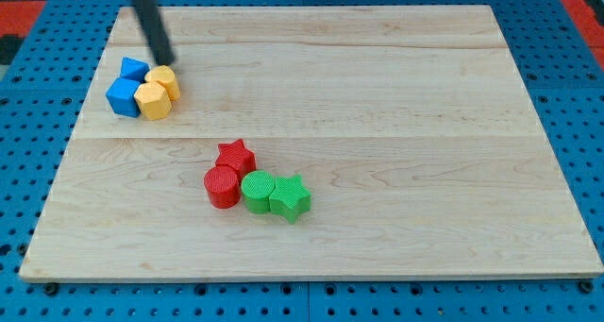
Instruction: Push the red blocks towards the group of blocks
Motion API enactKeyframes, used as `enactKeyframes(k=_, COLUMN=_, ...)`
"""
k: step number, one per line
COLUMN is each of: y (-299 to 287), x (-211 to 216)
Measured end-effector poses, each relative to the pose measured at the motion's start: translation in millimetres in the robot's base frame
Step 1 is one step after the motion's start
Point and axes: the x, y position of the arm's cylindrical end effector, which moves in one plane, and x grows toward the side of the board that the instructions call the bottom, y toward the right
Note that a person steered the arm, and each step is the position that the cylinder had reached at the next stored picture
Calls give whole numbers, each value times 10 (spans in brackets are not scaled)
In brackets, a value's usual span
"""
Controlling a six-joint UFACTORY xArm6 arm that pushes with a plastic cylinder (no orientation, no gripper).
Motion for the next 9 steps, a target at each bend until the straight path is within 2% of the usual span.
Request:
enactKeyframes(k=1, y=594, x=-209)
enactKeyframes(k=2, y=819, x=-315)
enactKeyframes(k=7, y=951, x=-389)
enactKeyframes(k=8, y=1315, x=30)
enactKeyframes(k=9, y=1665, x=843)
